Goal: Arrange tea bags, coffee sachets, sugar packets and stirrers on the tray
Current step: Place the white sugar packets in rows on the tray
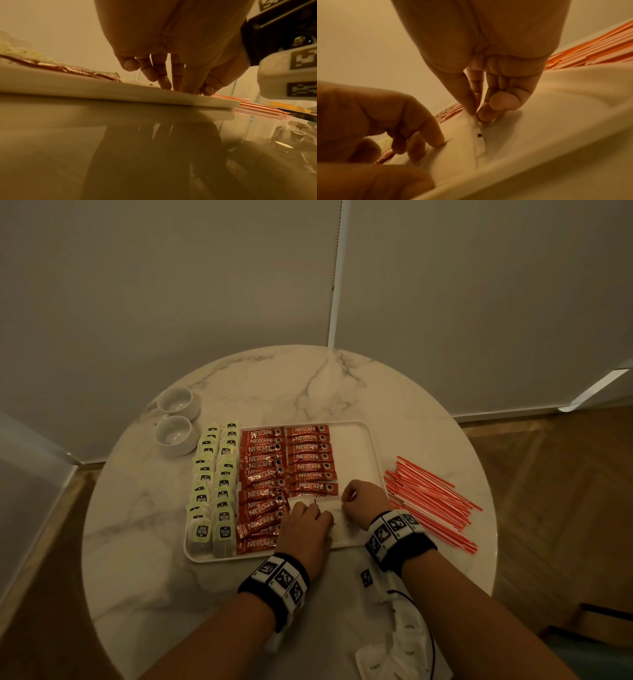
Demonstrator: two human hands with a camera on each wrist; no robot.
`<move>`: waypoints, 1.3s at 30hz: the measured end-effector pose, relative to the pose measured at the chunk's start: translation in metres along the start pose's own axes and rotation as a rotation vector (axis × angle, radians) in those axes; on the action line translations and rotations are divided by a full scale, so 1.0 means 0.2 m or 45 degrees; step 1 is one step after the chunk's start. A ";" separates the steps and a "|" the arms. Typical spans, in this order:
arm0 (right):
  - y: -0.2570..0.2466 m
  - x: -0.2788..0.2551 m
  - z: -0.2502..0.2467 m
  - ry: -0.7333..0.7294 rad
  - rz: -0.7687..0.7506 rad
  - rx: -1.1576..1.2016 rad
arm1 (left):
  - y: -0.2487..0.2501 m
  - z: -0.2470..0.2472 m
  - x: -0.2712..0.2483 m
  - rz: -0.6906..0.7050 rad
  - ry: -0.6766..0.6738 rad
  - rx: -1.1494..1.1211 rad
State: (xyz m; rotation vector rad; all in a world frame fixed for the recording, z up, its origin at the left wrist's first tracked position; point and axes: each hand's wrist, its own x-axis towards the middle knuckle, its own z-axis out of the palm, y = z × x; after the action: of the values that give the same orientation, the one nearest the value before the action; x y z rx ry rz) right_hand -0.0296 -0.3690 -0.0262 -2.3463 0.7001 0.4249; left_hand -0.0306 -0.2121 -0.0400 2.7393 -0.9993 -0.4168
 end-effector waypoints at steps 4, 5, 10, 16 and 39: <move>0.00 0.00 -0.01 -0.041 -0.007 -0.004 | 0.00 0.00 0.00 -0.001 -0.006 0.002; 0.00 0.00 -0.01 -0.048 -0.005 -0.005 | 0.00 0.00 0.00 -0.002 -0.009 0.003; 0.00 -0.01 -0.01 -0.048 -0.002 -0.017 | 0.01 0.00 0.00 0.008 -0.012 0.036; 0.01 -0.02 -0.02 -0.073 -0.073 -0.026 | 0.02 0.00 0.00 0.020 -0.003 0.048; -0.07 0.01 -0.07 -0.069 -0.172 -0.131 | -0.01 -0.04 0.00 0.096 0.010 -0.015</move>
State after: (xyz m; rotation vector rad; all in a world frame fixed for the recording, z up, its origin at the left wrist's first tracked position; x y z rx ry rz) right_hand -0.0185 -0.3697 -0.0099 -2.4516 0.5016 0.4723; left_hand -0.0277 -0.2100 -0.0320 2.6809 -1.0913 -0.3981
